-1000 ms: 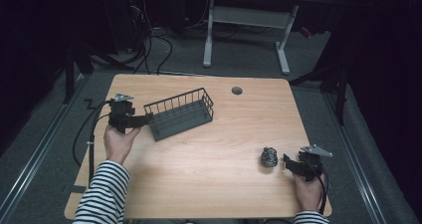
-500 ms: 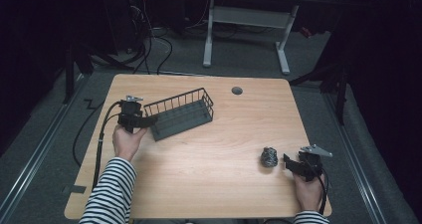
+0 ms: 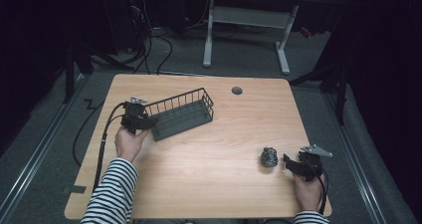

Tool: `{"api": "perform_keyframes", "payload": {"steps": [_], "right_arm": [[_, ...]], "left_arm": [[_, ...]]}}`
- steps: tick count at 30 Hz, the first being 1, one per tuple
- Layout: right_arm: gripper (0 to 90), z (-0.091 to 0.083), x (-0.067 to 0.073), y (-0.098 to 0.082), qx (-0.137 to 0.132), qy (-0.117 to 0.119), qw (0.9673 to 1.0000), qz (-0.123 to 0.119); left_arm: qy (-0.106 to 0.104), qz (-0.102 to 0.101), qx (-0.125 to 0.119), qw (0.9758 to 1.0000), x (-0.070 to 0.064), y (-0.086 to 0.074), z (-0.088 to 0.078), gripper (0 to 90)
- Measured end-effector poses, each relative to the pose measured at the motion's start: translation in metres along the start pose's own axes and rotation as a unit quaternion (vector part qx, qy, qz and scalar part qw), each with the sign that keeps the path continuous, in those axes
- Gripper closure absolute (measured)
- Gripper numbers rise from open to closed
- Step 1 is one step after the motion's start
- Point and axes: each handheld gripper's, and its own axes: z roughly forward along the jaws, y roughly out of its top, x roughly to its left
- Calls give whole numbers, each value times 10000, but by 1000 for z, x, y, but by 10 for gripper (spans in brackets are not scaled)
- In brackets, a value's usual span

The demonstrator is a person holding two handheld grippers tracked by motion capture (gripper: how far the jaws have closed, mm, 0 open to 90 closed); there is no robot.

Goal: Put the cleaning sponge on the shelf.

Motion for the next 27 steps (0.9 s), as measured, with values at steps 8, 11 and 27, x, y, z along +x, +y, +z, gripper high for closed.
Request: {"api": "perform_keyframes", "payload": {"steps": [8, 11, 27], "right_arm": [[348, 0, 0, 0, 10, -8, 10000, 10], [348, 0, 0, 0, 8, -7, 10000, 0], [348, 0, 0, 0, 1, 0, 10000, 11]], "left_arm": [[-40, -20, -109, 9999, -3, -5, -3, 545], [-65, -14, -131, 9999, -5, -7, -3, 544], [-297, 219, -190, 9991, -32, -16, -6, 546]]}}
